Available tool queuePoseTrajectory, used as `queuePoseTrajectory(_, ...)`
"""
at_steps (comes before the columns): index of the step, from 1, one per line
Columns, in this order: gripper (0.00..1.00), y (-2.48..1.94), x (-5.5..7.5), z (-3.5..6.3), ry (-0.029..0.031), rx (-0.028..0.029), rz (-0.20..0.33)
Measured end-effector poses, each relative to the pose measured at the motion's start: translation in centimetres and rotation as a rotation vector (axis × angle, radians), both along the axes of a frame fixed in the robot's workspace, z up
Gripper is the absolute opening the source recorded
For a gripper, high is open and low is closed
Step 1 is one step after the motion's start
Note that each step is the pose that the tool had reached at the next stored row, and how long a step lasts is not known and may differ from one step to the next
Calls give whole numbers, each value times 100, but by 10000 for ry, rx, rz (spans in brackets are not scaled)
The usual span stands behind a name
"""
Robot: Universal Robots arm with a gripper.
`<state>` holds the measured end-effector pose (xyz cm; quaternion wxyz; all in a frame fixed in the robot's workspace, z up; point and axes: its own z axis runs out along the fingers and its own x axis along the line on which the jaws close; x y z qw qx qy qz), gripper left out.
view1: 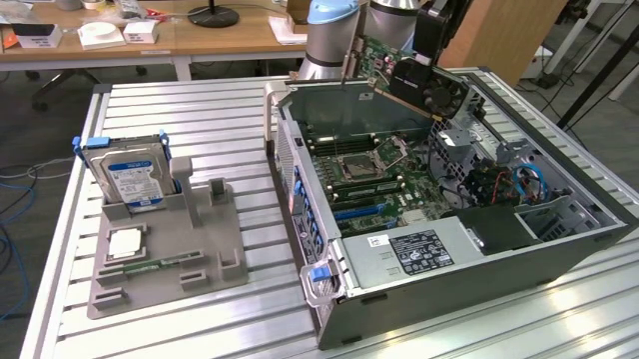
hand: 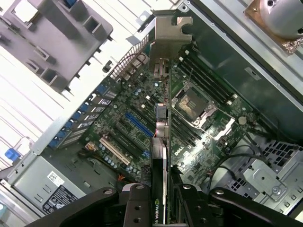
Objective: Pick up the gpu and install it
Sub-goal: 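Insert the gpu into the slot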
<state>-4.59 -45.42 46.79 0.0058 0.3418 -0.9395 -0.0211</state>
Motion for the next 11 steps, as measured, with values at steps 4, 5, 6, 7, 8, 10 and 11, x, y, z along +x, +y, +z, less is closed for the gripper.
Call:
queuePoseTrajectory(4, 26, 0, 0, 0, 0, 0, 277)
queuePoseTrajectory(5, 26, 0, 0, 0, 0, 0, 343)
queuePoseTrajectory(6, 26, 0, 0, 0, 0, 0, 410)
queuePoseTrajectory(7, 26, 0, 0, 0, 0, 0, 478)
queuePoseTrajectory(8, 26, 0, 0, 0, 0, 0, 544)
queuePoseTrajectory(10, 26, 0, 0, 0, 0, 1, 679)
queuePoseTrajectory(11, 26, 0, 0, 0, 0, 0, 745)
